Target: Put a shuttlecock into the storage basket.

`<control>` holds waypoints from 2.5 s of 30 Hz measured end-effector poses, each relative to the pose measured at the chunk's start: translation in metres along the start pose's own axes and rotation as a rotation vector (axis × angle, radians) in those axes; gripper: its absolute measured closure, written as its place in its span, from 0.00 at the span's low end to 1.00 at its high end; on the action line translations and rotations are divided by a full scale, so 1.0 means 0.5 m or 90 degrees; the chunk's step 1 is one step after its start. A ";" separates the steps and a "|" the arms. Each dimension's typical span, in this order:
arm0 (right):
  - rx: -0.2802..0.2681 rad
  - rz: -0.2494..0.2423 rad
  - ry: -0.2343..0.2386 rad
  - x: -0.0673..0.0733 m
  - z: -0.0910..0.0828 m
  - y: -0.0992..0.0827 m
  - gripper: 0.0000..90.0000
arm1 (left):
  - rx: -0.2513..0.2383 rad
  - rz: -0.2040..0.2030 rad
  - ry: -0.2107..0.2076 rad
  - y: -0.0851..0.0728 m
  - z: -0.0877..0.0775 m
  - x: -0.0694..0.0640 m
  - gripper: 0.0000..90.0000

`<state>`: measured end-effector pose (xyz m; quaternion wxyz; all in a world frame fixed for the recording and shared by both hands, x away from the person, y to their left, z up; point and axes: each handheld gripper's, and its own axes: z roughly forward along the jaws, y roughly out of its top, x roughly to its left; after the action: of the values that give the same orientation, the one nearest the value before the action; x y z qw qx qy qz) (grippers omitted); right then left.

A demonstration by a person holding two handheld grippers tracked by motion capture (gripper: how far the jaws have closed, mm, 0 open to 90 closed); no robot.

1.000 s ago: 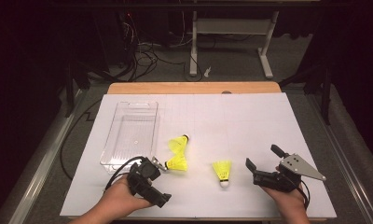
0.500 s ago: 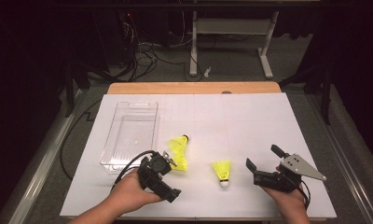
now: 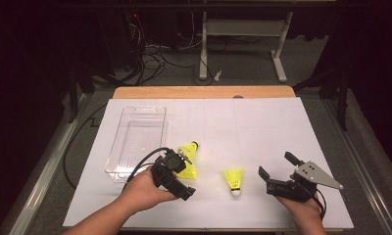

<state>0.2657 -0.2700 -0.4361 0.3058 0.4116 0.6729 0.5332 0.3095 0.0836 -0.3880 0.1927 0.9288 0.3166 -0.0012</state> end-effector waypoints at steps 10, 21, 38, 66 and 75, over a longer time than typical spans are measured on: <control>0.000 0.002 0.002 -0.001 0.000 0.000 0.00 | 0.006 0.003 0.006 0.032 -0.008 0.014 0.17; 0.001 0.002 0.003 -0.002 -0.001 -0.001 0.00 | 0.029 0.000 0.016 0.082 -0.002 0.029 0.29; 0.003 0.002 0.006 -0.004 -0.001 -0.001 0.00 | 0.057 -0.046 0.034 0.115 0.020 0.057 0.50; 0.005 0.002 0.008 -0.005 0.000 -0.003 0.00 | 0.075 -0.070 0.049 0.101 0.059 0.067 0.70; 0.003 0.003 0.007 -0.006 -0.001 -0.002 0.00 | 0.087 -0.064 0.062 0.096 0.063 0.067 0.79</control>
<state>0.2662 -0.2730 -0.4371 0.2997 0.4107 0.6750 0.5347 0.3685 0.0573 -0.4039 0.1132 0.9216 0.3709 0.0129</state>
